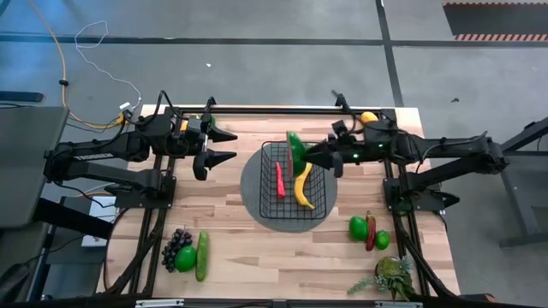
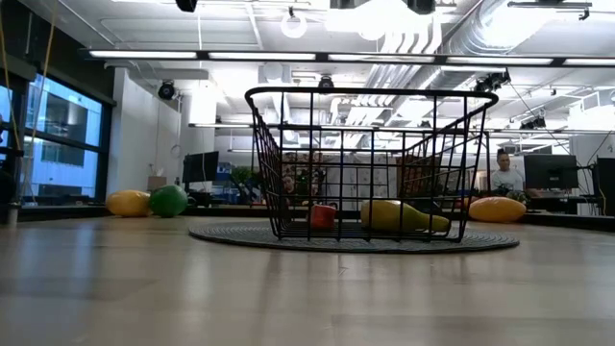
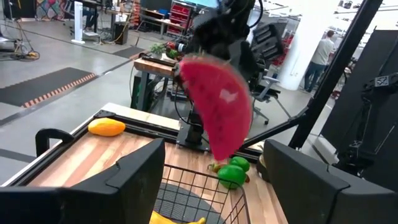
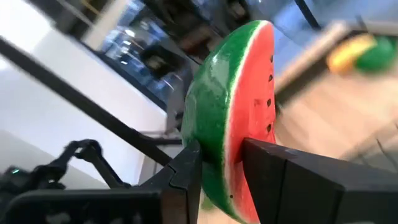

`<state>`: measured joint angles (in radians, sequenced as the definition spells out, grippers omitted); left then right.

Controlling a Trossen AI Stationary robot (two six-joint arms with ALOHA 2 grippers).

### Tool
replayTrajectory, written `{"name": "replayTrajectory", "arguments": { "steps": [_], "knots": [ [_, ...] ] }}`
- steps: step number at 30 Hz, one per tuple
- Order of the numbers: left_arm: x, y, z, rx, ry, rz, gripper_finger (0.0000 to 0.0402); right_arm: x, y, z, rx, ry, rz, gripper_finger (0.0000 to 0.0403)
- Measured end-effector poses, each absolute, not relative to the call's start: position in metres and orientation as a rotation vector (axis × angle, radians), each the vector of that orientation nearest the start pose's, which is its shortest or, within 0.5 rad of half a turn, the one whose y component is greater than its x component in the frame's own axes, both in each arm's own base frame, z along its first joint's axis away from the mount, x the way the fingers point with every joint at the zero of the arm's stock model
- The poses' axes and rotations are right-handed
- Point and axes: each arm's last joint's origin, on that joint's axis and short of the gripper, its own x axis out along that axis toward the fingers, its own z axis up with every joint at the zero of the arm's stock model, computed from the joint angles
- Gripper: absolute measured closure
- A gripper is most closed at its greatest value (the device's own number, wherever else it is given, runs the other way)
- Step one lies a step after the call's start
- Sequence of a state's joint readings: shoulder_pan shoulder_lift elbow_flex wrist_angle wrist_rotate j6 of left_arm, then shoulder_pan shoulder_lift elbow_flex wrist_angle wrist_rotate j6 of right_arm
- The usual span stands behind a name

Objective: Build produce basket
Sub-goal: Put the watermelon into the black wire basket

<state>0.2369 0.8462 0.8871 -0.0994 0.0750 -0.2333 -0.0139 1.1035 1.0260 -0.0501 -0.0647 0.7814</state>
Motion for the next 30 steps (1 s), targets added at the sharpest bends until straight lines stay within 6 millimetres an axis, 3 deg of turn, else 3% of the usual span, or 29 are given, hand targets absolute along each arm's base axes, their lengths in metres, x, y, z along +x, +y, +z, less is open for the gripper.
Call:
{"name": "replayTrajectory", "arguments": {
  "steps": [12,20,30],
  "knots": [
    [0.179,0.041,0.365,-0.241,0.039,0.169,0.0137,0.286,-0.006,0.289,1.175,0.596,-0.280,0.0320],
    [0.179,0.041,0.365,-0.191,0.043,0.167,0.0137,0.310,-0.022,0.257,1.305,0.599,-0.443,0.0320],
    [0.179,0.041,0.364,-0.191,0.060,0.168,0.0137,0.329,-0.025,0.213,1.364,0.702,-0.588,0.0320]
  ]
}}
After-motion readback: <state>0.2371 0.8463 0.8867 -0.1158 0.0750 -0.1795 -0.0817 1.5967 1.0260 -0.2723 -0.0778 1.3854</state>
